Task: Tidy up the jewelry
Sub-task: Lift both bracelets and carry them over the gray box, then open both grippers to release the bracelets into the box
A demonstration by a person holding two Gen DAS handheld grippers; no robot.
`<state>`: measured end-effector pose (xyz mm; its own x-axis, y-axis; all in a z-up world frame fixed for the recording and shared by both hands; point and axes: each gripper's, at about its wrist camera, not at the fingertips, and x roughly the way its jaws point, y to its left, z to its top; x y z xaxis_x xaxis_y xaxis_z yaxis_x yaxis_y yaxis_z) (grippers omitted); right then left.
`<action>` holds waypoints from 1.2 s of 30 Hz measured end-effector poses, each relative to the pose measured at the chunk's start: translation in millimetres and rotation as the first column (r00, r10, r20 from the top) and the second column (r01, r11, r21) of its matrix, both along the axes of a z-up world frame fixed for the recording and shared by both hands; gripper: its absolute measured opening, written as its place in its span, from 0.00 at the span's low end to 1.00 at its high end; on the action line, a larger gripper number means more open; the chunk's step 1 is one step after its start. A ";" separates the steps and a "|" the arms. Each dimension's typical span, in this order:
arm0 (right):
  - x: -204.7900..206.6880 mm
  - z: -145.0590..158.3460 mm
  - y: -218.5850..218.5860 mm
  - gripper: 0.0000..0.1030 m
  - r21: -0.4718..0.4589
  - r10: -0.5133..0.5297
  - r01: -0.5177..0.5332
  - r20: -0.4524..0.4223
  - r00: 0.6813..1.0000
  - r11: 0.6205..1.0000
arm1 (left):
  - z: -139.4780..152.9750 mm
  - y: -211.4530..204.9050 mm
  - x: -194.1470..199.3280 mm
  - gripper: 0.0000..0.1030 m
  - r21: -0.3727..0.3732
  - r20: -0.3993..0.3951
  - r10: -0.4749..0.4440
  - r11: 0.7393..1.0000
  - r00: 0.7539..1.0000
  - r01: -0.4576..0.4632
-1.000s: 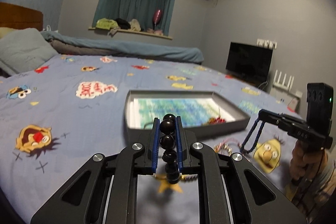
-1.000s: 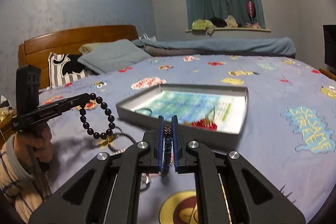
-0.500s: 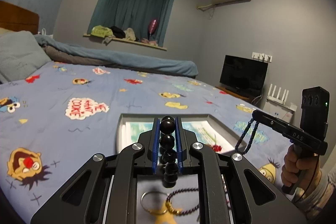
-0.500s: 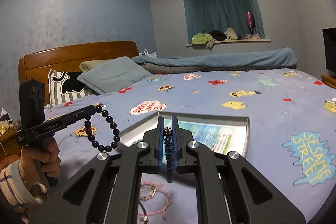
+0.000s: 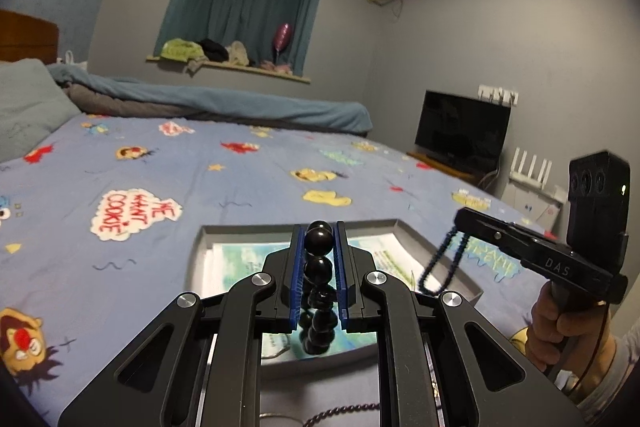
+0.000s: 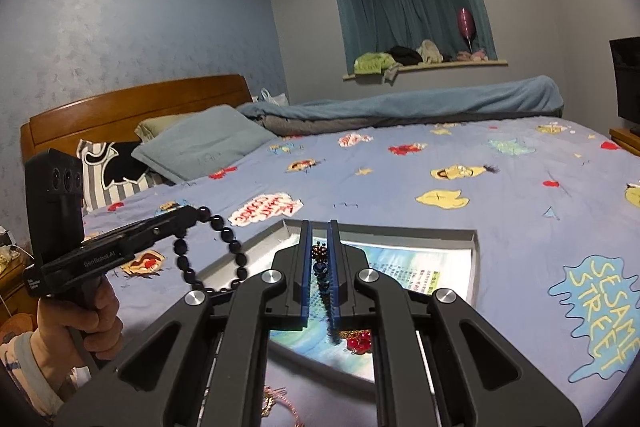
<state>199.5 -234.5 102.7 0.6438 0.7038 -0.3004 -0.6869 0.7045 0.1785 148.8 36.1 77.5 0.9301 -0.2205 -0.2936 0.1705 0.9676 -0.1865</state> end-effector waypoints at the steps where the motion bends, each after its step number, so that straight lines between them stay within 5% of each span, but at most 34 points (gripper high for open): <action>1: 3.1 -2.5 3.8 0.07 -0.008 0.003 -0.003 -0.009 1.000 1.000 | -3.1 -3.5 4.0 0.14 0.009 -0.010 -0.002 1.000 1.000 0.003; 16: 34.3 -44.9 57.5 0.07 -0.176 0.003 -0.029 -0.149 0.989 0.984 | -40.7 -0.3 38.3 0.14 0.088 -0.226 0.076 0.994 0.971 -0.058; 25: 37.3 -52.9 59.2 0.07 -0.198 -0.005 -0.029 -0.168 0.986 0.980 | -49.1 1.5 39.5 0.15 0.096 -0.258 0.090 0.993 0.962 -0.067; 29: 37.4 -52.8 57.6 0.09 -0.197 -0.003 -0.032 -0.170 0.985 0.980 | -48.4 -0.1 38.2 0.30 0.101 -0.248 0.094 0.992 0.964 -0.071; 34: 33.6 -51.0 49.8 0.23 -0.175 0.001 -0.029 -0.160 0.987 0.984 | -47.8 1.6 34.5 0.36 0.102 -0.235 0.099 0.992 0.967 -0.077; 36: 29.4 -49.9 45.9 0.25 -0.168 0.001 -0.026 -0.148 0.989 0.985 | -46.5 2.1 31.4 0.56 0.097 -0.220 0.094 0.993 0.971 -0.074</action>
<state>228.9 -188.6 52.8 0.5746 0.6428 -0.5066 -0.6714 0.7242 0.1574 180.2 38.1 31.1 0.8527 -0.1085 -0.5109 0.0512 0.9908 -0.1249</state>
